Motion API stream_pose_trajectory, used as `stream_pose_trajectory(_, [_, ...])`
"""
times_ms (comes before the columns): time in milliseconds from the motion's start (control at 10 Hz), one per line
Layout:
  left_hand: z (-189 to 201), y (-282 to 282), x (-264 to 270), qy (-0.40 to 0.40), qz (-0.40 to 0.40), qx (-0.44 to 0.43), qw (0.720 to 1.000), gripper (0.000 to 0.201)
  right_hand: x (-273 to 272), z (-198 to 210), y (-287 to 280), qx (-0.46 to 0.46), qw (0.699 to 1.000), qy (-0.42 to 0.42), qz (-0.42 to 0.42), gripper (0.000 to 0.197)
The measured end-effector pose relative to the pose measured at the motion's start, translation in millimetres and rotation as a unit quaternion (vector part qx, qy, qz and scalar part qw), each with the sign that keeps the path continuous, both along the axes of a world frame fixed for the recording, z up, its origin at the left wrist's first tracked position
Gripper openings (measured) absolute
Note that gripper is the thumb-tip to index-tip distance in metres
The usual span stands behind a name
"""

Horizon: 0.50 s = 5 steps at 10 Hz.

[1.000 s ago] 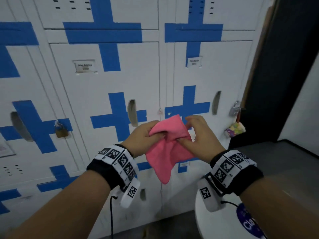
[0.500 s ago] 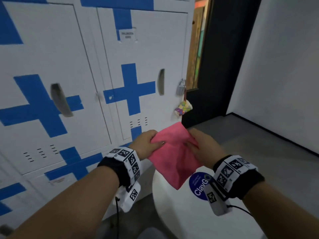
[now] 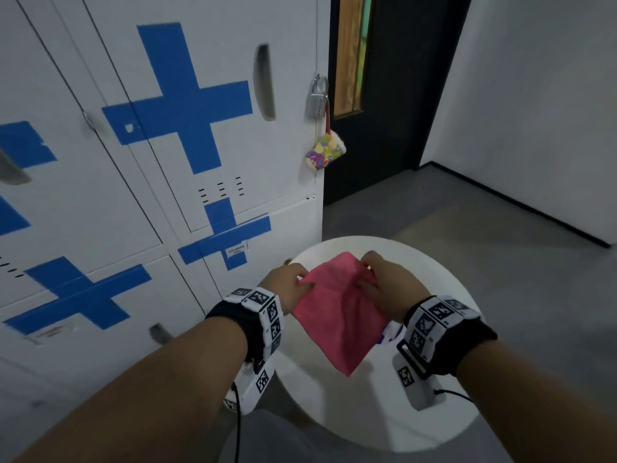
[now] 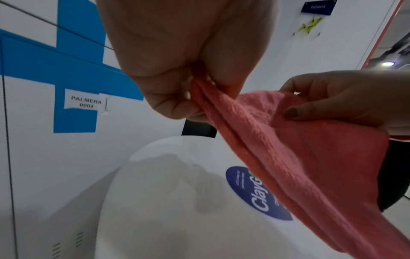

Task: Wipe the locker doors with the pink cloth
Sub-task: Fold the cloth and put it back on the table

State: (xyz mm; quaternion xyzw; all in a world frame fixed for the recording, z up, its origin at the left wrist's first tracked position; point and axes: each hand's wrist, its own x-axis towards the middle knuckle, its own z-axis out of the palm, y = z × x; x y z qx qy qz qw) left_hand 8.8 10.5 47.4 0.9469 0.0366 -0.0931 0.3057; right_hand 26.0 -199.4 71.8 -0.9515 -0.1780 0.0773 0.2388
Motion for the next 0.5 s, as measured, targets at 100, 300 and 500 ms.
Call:
stream_pose_trajectory(100, [-13, -3, 0, 0.025, -0.001, 0.014, 1.000, 0.027, 2, -13, -2, -0.026, 0.999, 0.030, -0.010, 0.023])
stream_pose_trajectory(300, [-31, -6, -7, 0.054, -0.002, 0.014, 0.998, 0.030, 3, -31, -5, -0.056, 0.994, 0.078, -0.045, 0.025])
stream_pose_trajectory(500, [-46, -3, -10, 0.084, -0.005, 0.010, 0.996, 0.034, 3, -44, -11, -0.084, 0.992, 0.084, -0.038, 0.027])
